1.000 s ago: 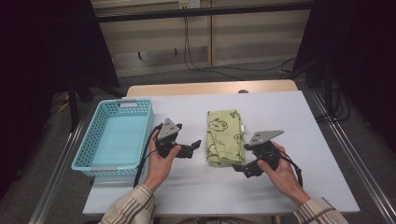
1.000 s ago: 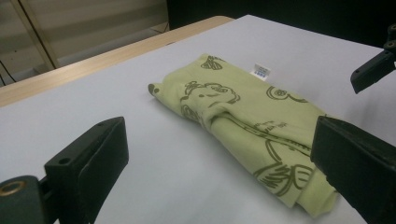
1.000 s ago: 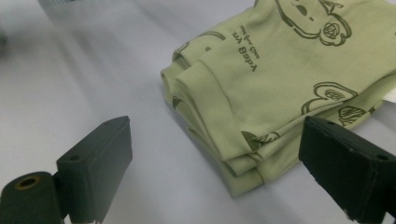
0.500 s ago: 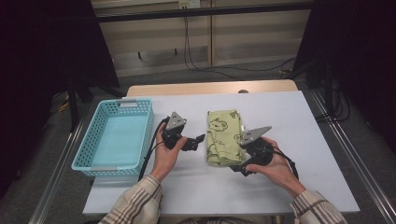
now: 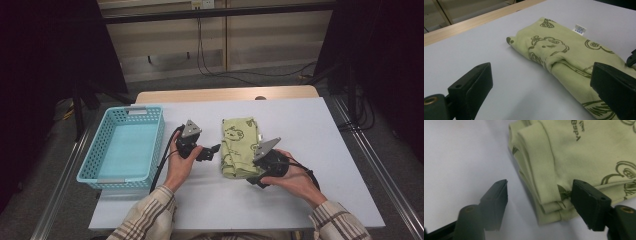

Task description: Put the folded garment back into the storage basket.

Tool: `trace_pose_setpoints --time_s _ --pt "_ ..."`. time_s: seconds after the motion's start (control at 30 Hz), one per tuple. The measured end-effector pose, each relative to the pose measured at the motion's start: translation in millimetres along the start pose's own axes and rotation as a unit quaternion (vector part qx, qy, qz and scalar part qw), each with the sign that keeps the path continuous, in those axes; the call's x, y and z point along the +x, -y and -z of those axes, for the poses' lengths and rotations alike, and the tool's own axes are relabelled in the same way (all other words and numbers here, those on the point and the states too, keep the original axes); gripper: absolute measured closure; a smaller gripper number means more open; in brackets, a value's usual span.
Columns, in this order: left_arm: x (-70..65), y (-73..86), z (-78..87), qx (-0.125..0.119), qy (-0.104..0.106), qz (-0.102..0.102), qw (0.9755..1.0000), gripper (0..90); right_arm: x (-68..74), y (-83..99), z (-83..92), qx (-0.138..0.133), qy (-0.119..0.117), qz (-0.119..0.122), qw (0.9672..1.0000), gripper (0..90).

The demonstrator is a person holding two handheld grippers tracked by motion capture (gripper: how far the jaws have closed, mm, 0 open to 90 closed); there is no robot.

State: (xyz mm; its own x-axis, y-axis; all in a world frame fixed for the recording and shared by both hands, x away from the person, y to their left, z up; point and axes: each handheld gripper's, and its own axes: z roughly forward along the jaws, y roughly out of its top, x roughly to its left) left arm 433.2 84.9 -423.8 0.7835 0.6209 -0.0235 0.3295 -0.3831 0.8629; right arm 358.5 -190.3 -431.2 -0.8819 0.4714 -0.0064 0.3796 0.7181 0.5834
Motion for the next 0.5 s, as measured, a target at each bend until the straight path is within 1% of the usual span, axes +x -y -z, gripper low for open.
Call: trace_pose_setpoints --time_s 0.03,0.07,0.1,0.13,0.17,0.2,0.23,0.27,0.3,0.33,0.37,0.4,0.5 --pt "0.3 0.1 -0.3 0.004 0.001 -0.003 1.0 4.3 -0.4 0.9 -1.9 0.004 -0.001 0.005 1.0 31.2" --pt "-0.7 0.3 -1.3 0.0 0.0 0.004 1.0 4.3 0.3 1.5 -3.5 0.008 0.002 0.007 0.9999 31.2" --pt "-0.8 0.5 -1.6 0.0 0.001 0.003 1.0 4.3 0.4 2.0 -5.4 0.006 0.001 0.012 0.9999 31.9" --pt "-0.9 0.6 -2.0 0.001 0.001 0.003 1.0 4.3 -0.5 1.8 -6.1 0.008 0.012 0.023 0.9996 37.5" --pt "-1.0 0.7 -2.3 0.001 0.001 0.003 1.0 4.3 -0.5 1.8 -6.1 0.008 0.012 0.023 0.9996 37.5" --pt "-0.8 0.7 -2.3 0.003 0.001 -0.001 1.0 4.3 -0.9 2.1 -6.0 0.008 0.016 0.025 0.9995 40.9" --pt "-0.8 0.7 -2.5 0.003 0.002 0.0 1.0 4.3 -0.8 2.8 -5.8 0.008 0.019 0.023 0.9995 43.9" --pt "-0.6 0.7 -2.5 0.003 0.001 0.0 1.0 4.3 -0.8 3.5 -5.8 0.006 0.024 0.028 0.9993 44.9" --pt "-1.2 0.7 -3.0 -0.002 0.0 0.006 1.0 4.3 -0.3 4.0 -6.6 0.004 0.023 0.032 0.9992 44.9" --pt "0.0 0.5 -3.2 0.001 0.0 0.002 1.0 4.3 0.1 3.9 -6.8 0.004 0.024 0.038 0.999 45.0" --pt "0.2 0.5 -3.2 0.0 0.0 0.004 1.0 4.3 0.7 4.0 -7.0 0.003 0.028 0.046 0.9985 45.1" --pt "0.0 0.4 -3.4 -0.003 -0.001 0.01 1.0 4.3 0.9 3.9 -6.5 0.005 0.029 0.046 0.9985 45.1" --pt "2.4 -0.7 -4.2 0.0 -0.005 0.008 1.0 4.3 -0.1 4.6 -6.9 0.001 0.027 0.049 0.9984 47.5"
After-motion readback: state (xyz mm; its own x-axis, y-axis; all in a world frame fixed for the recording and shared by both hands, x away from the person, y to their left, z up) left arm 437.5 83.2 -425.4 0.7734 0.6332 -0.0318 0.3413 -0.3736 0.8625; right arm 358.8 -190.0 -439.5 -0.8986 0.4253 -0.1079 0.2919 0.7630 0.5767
